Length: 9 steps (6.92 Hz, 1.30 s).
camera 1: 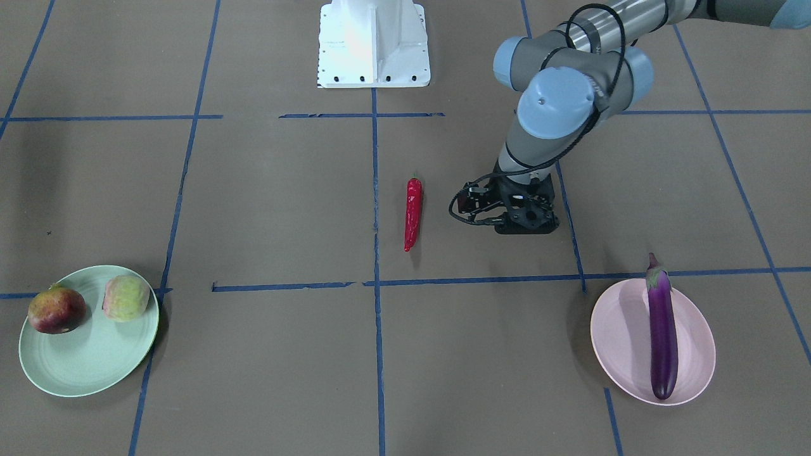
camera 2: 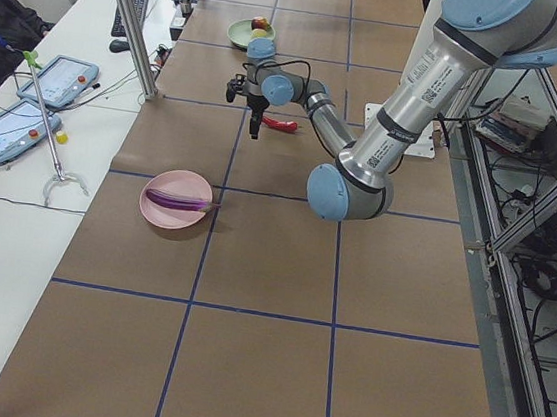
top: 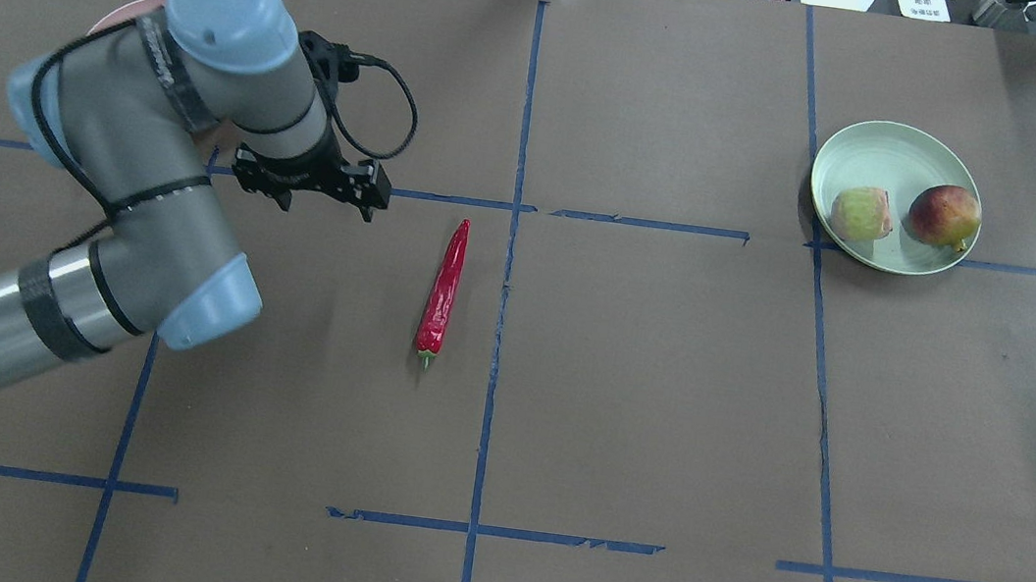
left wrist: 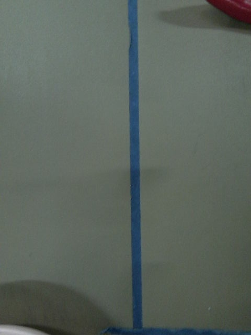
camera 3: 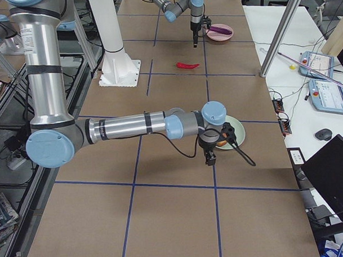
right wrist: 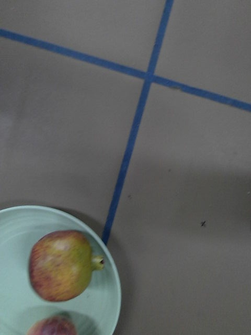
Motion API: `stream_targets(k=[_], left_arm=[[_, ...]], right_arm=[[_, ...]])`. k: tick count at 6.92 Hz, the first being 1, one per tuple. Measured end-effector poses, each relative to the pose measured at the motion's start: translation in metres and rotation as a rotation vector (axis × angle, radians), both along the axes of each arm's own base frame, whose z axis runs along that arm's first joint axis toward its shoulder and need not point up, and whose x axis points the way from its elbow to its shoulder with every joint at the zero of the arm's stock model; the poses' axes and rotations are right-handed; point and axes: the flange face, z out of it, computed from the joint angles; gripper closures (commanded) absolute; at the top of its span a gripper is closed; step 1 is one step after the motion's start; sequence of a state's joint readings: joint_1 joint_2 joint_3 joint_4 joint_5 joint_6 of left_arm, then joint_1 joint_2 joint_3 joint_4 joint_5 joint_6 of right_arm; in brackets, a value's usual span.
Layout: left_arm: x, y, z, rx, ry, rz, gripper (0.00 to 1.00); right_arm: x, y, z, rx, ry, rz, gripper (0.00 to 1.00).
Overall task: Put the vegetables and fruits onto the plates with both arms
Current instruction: 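Reach the left gripper to the red chili pepper and grasp it, then carry the chili pepper with the left gripper onto the pink plate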
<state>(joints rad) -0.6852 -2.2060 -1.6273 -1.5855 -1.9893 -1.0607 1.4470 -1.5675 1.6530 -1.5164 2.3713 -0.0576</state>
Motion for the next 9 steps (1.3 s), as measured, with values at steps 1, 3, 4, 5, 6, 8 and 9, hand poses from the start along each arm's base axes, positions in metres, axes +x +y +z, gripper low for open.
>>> stream_targets(k=[1,3,4,5,6,8,9], left_arm=[[0.038,0.031,-0.013,0.010,-0.012,-0.015,0.00],[0.092,0.078,-0.033,0.003,-0.013,-0.028,0.10],[0.110,0.094,-0.034,0.012,-0.025,-0.032,0.13],[0.121,0.102,-0.032,0.016,-0.036,-0.030,0.30],[0.126,0.105,-0.031,0.017,-0.042,-0.028,0.60],[0.129,0.106,-0.036,0.020,-0.039,-0.027,1.00],[0.127,0.105,-0.038,0.023,-0.034,-0.029,1.00]], right_arm=[[0.014,0.027,0.026,-0.036,0.000,0.010,0.00],[0.022,0.044,0.039,-0.063,0.001,0.023,0.00],[0.023,0.045,0.040,-0.066,0.001,0.024,0.00],[0.023,0.046,0.040,-0.066,0.001,0.025,0.00],[0.023,0.046,0.041,-0.066,0.000,0.025,0.00],[0.023,0.046,0.040,-0.065,0.000,0.025,0.00],[0.023,0.046,0.040,-0.064,0.000,0.024,0.00]])
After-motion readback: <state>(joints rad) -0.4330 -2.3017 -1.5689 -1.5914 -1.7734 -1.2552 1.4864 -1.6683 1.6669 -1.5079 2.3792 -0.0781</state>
